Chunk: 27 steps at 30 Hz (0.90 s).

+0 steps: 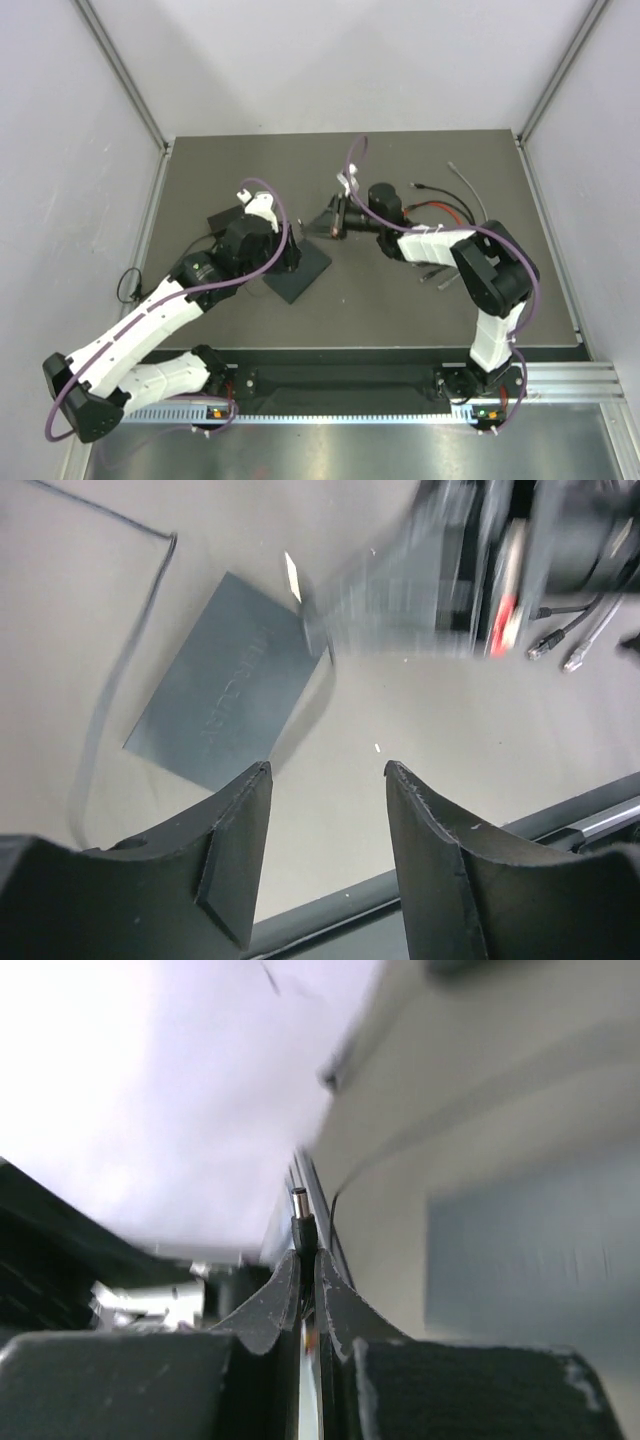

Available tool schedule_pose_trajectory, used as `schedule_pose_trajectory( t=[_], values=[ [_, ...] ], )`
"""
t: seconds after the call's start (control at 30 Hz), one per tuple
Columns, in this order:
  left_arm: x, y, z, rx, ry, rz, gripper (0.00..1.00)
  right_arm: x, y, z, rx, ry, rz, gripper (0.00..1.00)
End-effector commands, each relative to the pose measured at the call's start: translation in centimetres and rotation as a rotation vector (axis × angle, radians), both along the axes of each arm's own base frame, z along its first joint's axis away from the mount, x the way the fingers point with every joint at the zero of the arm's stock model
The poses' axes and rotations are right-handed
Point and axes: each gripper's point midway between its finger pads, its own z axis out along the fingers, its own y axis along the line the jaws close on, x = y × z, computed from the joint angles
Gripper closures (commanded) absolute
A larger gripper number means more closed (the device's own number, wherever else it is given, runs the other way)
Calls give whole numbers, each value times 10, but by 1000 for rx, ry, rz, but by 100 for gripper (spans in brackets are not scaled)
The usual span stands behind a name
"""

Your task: Pull the plug from the switch port

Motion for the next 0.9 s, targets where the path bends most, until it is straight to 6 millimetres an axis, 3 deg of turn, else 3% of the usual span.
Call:
schedule_pose_trajectory(
  t=[0.0, 0.03, 0.07, 0.1, 0.13, 0.17, 0.2, 0.3, 0.33, 0.37, 0.4, 0.43, 0.5, 0.53, 0.6, 0.63, 0.67, 0.83, 0.87],
  values=[
    [-4, 13, 10, -36, -25, 65, 46, 49, 24, 50, 74, -153, -107, 100],
    [-3, 18, 9, -33, -30, 92, 46, 62, 29, 57, 97, -151, -144, 100],
    [-4, 20, 11, -48, -35, 105, 46, 75, 36, 86, 173, -212, -164, 100],
    [-6, 23, 15, -62, -51, 112, 46, 86, 43, 77, 179, -191, -186, 100],
    [-6, 27, 13, -58, -58, 131, 46, 101, 45, 81, 206, -170, -242, 100],
    [-7, 30, 13, -66, -60, 143, 46, 113, 49, 101, 257, -208, -268, 100],
    [-8, 33, 15, -74, -72, 149, 46, 125, 55, 87, 237, -207, -293, 100],
    [-9, 40, 18, -80, -91, 173, 46, 170, 62, 73, 181, -252, -494, 100],
    [-10, 41, 18, -80, -93, 176, 46, 181, 66, 79, 184, -276, -527, 100],
    [-11, 42, 19, -82, -98, 176, 46, 192, 71, 43, 95, -246, -547, 100],
    [-10, 41, 20, -89, -102, 176, 46, 198, 77, 39, 82, -251, -564, 100],
    [-10, 41, 18, -88, -99, 175, 46, 210, 82, 50, 98, -270, -597, 100],
    [-10, 42, 17, -85, -99, 179, 46, 223, 95, -2, -6, -215, -599, 100],
    [-10, 41, 16, -83, -98, 179, 46, 233, 106, 19, 24, -240, -597, 100],
    [-9, 40, 13, -80, -96, 171, 46, 236, 118, -37, -117, -165, -572, 99],
    [-10, 41, 13, -73, -96, 169, 46, 242, 127, -15, -88, -188, -564, 98],
    [-9, 41, 12, -67, -93, 172, 45, 241, 131, -45, -146, -158, -545, 97],
    [-10, 37, 9, -69, -80, 153, 45, 230, 117, -84, -233, -42, -503, 82],
    [-10, 36, 9, -68, -75, 151, 45, 228, 115, -79, -239, -54, -487, 70]
  ],
)
